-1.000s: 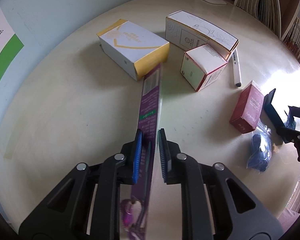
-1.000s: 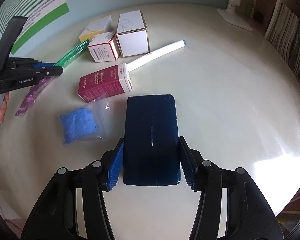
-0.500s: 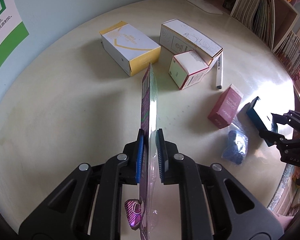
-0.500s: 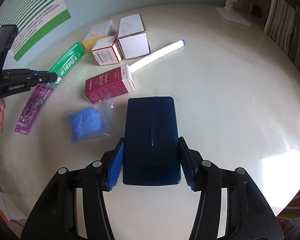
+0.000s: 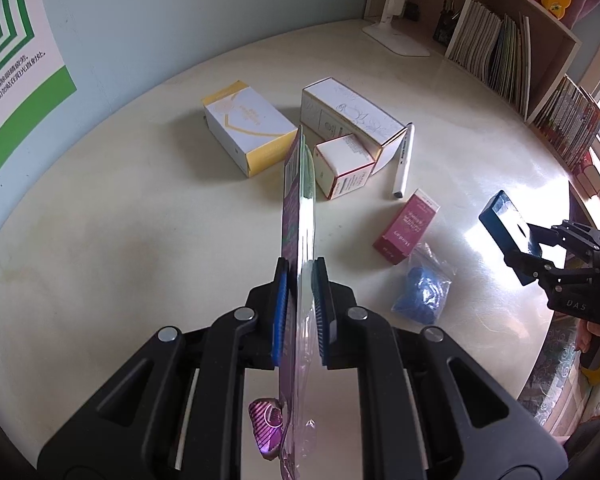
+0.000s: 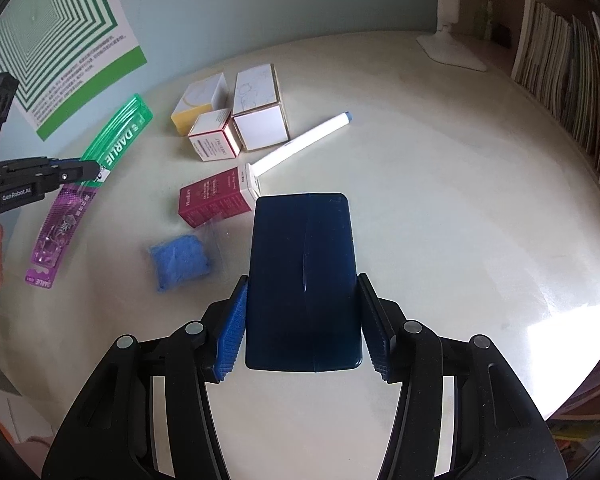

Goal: Collect trash
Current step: 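Carry the package and sponge over the teal wastebasket with both tools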

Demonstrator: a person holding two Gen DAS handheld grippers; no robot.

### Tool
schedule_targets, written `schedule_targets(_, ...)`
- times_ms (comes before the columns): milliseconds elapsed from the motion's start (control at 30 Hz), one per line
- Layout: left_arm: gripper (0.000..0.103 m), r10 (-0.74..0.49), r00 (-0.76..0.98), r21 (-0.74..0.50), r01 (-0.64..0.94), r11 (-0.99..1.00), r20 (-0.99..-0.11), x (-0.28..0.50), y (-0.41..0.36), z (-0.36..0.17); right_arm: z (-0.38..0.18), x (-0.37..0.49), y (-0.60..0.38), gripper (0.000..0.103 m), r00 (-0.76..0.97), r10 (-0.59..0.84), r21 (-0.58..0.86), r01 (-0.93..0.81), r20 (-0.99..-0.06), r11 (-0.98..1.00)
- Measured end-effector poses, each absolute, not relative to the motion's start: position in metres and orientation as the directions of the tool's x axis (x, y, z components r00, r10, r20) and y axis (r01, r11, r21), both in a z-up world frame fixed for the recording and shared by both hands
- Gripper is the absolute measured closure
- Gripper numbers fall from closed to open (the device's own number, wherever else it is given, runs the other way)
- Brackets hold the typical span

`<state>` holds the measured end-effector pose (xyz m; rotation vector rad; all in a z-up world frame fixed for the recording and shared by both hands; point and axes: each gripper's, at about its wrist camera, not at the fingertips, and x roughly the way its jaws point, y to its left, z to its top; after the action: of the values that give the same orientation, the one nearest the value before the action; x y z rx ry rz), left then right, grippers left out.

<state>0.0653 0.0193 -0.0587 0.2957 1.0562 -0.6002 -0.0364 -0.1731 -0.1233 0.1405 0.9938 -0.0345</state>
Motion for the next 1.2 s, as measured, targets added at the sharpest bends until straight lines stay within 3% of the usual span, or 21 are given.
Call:
schedule_targets(633, 0.092, -0.389, 0.376, -0.029, 0.687, 0.726, -0.841, 0.018, -0.043, -0.021, -0.093, -0.099, -0.230, 0.050, 0.633, -0.039, 0.119, 0.205, -0.773, 0.972)
schedule_targets(1200, 0.092, -0.487, 0.201, -0.064, 0.878, 0.474, -0.850, -0.077, -0.174, -0.020, -0.085, -0.244, -0.303, 0.050, 0.614, -0.207, 0.148, 0.476, -0.762, 0.867)
